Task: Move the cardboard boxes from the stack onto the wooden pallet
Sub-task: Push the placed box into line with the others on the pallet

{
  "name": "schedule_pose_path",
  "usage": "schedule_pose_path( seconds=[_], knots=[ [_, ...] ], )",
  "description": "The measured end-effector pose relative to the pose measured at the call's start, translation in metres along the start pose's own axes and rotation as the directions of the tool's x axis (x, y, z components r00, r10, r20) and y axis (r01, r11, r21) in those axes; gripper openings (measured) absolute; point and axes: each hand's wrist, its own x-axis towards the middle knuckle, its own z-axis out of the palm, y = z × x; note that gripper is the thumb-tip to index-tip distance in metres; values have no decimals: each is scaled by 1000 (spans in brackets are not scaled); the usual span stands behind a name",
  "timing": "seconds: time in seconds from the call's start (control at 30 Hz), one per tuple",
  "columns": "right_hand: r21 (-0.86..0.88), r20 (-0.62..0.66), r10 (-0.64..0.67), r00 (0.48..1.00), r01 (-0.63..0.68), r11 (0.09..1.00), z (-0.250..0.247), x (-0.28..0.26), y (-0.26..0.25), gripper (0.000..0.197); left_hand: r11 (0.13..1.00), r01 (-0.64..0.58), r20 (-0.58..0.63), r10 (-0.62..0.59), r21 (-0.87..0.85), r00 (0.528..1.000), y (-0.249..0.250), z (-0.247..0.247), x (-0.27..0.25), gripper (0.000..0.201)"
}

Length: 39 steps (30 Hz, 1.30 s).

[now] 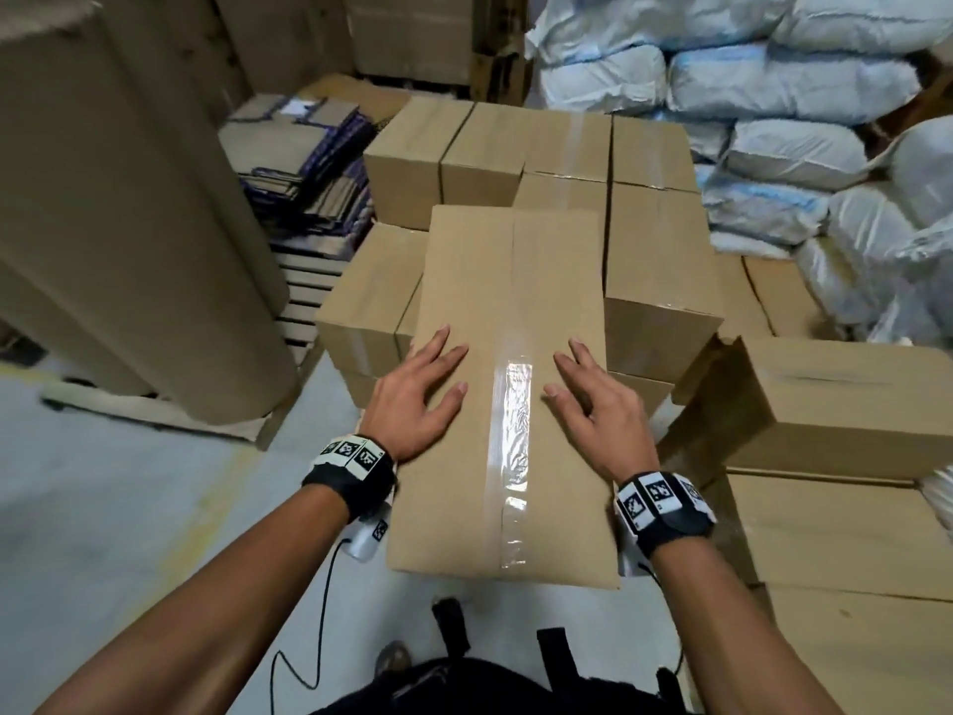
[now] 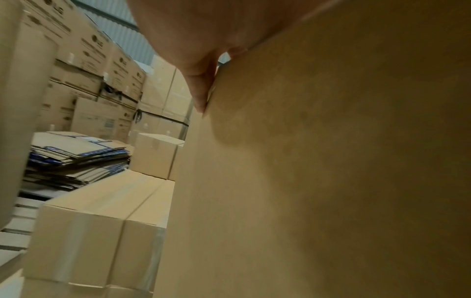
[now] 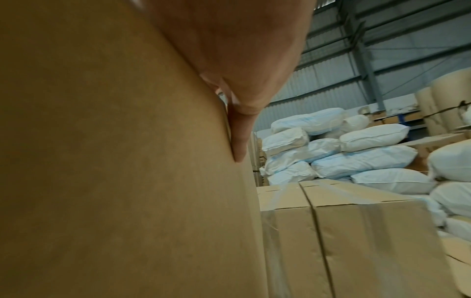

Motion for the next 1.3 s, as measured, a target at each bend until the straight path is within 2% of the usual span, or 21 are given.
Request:
schedule_pose_path(
  seconds=[0.3, 0.57, 0.93, 1.17, 1.3],
  knots=[
    [56, 24, -115, 993, 113, 992, 111, 100, -90, 61, 999, 53, -126, -51, 6, 991, -137, -86, 22, 52],
    [26, 52, -92, 994, 91, 995, 158, 178, -119, 66, 998, 48, -78, -45, 34, 996, -209, -121, 85, 55],
    [-12, 49, -15, 999, 16, 1000, 196, 328, -70, 68, 999, -18, -17, 18, 26, 1000, -285, -96, 257, 53],
    [-46, 97, 99, 990, -95, 994, 215, 445, -12, 70, 1000, -3, 105, 6, -30, 994, -331, -53, 395, 55],
    [-84, 136, 155, 978, -145, 986, 223, 496, 18, 73, 999, -10, 159, 18, -52, 987, -348, -31, 456, 53]
  ],
)
